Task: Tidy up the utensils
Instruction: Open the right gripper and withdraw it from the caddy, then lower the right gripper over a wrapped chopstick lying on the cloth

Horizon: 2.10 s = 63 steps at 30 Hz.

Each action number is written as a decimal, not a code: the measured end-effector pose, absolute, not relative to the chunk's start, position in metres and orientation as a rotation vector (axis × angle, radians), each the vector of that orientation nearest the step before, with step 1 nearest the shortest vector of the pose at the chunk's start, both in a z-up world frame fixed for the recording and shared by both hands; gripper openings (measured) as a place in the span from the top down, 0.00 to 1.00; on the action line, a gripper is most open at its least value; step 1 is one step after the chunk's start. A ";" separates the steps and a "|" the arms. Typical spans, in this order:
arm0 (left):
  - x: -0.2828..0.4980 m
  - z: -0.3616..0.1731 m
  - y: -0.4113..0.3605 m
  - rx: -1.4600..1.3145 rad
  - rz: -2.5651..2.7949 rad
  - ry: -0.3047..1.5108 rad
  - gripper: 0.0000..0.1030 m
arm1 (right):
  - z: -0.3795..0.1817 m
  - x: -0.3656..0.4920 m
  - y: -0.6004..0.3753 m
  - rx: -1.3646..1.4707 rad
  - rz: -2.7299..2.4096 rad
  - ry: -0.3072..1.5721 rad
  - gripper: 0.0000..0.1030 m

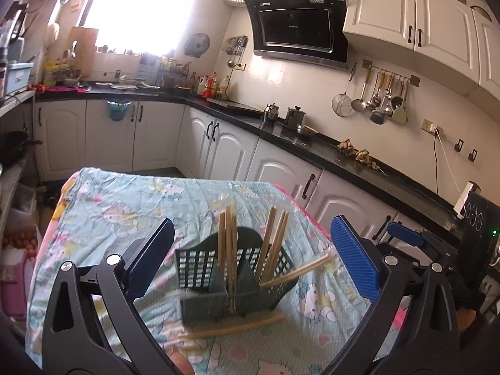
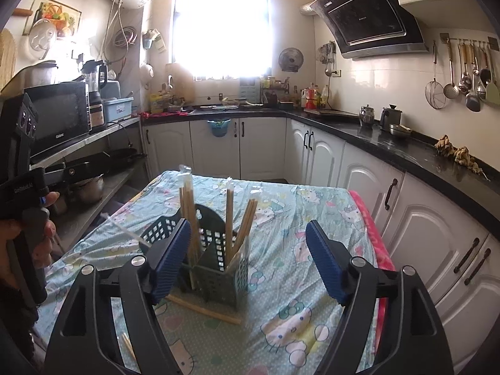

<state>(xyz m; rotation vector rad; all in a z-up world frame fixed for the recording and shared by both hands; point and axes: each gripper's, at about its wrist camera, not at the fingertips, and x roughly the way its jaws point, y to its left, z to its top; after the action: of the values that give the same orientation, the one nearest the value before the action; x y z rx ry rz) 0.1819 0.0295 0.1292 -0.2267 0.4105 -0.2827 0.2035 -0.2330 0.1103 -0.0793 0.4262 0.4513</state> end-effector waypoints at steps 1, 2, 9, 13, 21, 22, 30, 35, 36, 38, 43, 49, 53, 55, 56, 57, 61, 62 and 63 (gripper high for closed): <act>0.180 0.128 0.031 -0.229 -0.283 0.416 0.10 | 0.109 0.200 -0.234 -0.082 0.455 0.429 0.28; 0.177 0.125 0.032 -0.228 -0.280 0.425 0.10 | 0.108 0.196 -0.234 -0.085 0.459 0.430 0.27; 0.161 0.108 0.036 -0.227 -0.265 0.460 0.10 | 0.101 0.179 -0.227 -0.111 0.490 0.442 0.27; 0.155 0.095 0.036 -0.220 -0.260 0.490 0.10 | 0.093 0.170 -0.223 -0.124 0.512 0.462 0.27; 0.143 0.069 0.032 -0.201 -0.252 0.559 0.10 | 0.069 0.152 -0.210 -0.152 0.564 0.522 0.25; 0.143 0.066 0.032 -0.200 -0.252 0.568 0.10 | 0.066 0.151 -0.208 -0.154 0.573 0.532 0.25; 0.140 0.043 0.034 -0.179 -0.230 0.631 0.10 | 0.047 0.139 -0.191 -0.180 0.612 0.587 0.25; 0.142 0.028 0.036 -0.177 -0.221 0.672 0.10 | 0.034 0.134 -0.183 -0.198 0.636 0.621 0.25; 0.142 0.025 0.037 -0.179 -0.220 0.678 0.10 | 0.031 0.133 -0.181 -0.203 0.640 0.626 0.25; 0.142 0.020 0.039 -0.182 -0.216 0.691 0.10 | 0.027 0.131 -0.179 -0.210 0.649 0.634 0.25; 0.144 0.009 0.044 -0.193 -0.209 0.721 0.10 | 0.016 0.127 -0.171 -0.229 0.673 0.661 0.25; 0.147 -0.004 0.052 -0.219 -0.209 0.757 0.10 | 0.004 0.121 -0.168 -0.260 0.694 0.692 0.25; 0.151 -0.018 0.052 -0.229 -0.220 0.797 0.11 | -0.007 0.115 -0.175 -0.274 0.699 0.729 0.25; 0.154 -0.026 0.052 -0.237 -0.232 0.820 0.16 | -0.013 0.113 -0.179 -0.279 0.696 0.751 0.25; 0.155 -0.029 0.051 -0.237 -0.232 0.828 0.17 | -0.017 0.112 -0.182 -0.276 0.693 0.766 0.25; 0.157 -0.033 0.051 -0.239 -0.232 0.838 0.18 | -0.020 0.111 -0.184 -0.272 0.692 0.779 0.25; 0.161 -0.045 0.051 -0.256 -0.246 0.861 0.30 | -0.034 0.103 -0.199 -0.255 0.697 0.821 0.25; 0.161 -0.046 0.051 -0.258 -0.247 0.859 0.31 | -0.036 0.102 -0.202 -0.256 0.694 0.828 0.25; 0.162 -0.047 0.052 -0.261 -0.251 0.859 0.33 | -0.040 0.099 -0.207 -0.259 0.691 0.838 0.25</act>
<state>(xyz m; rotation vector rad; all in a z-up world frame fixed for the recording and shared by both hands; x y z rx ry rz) 0.1621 0.0517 -0.0470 -0.2608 0.8591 -0.2512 0.0994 -0.2069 -0.0397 -0.2593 0.8380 0.6907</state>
